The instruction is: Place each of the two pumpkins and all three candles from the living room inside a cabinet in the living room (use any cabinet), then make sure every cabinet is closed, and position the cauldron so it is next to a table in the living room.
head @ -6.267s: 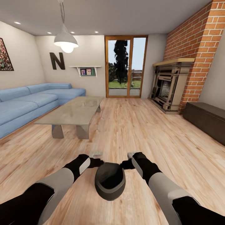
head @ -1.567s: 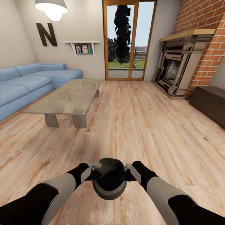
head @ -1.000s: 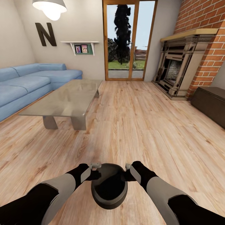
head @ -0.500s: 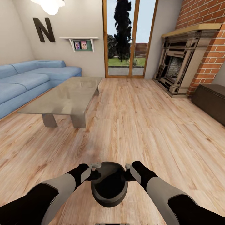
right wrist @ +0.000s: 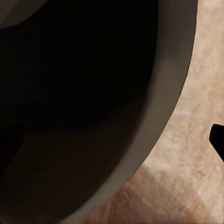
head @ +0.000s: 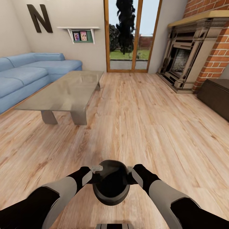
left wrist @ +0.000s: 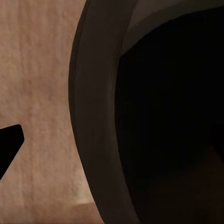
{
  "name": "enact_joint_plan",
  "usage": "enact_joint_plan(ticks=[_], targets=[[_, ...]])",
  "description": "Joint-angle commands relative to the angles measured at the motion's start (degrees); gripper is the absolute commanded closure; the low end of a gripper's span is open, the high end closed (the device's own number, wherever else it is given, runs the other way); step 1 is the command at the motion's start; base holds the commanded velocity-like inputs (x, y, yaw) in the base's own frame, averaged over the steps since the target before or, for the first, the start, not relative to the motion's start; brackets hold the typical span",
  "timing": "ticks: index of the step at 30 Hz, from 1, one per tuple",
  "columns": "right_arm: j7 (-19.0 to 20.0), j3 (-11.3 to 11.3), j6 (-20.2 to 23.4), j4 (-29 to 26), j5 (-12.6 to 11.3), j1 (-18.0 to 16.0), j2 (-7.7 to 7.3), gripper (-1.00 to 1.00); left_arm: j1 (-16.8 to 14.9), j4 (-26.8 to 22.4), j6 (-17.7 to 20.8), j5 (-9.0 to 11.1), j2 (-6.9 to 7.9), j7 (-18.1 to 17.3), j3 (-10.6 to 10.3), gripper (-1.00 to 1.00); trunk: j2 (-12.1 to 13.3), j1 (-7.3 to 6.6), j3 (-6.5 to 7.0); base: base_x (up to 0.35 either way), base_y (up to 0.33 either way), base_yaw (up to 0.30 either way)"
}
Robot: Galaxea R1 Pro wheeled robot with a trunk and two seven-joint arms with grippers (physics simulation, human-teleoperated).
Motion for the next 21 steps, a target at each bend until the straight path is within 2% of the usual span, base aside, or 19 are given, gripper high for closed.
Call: enact_joint_plan(ticks=[1,11,21], targets=[[0.02,0.14,0.22,-0.04,-0.04,-0.03,0.0,-1.0,-0.01,-0.11,0.29,0.61,0.0,0.33,-0.35,-1.0,-0.04,0.01,-0.27,0.0,0.0,0.0],[0.02,0.17,0.22,-0.04,-0.04,-0.03,0.0,-1.0,-0.02,-0.07,0.29,0.59,0.0,0.36,-0.35,-1.0,-0.05,0.04,-0.49,0.006,0.0,0.0],[0.02,0.23,0.22,-0.03,-0.04,-0.03,0.0,-1.0,-0.03,-0.06,0.29,0.61,0.0,0.33,-0.35,-1.0,-0.05,0.04,-0.49,0.142,0.0,0.0]])
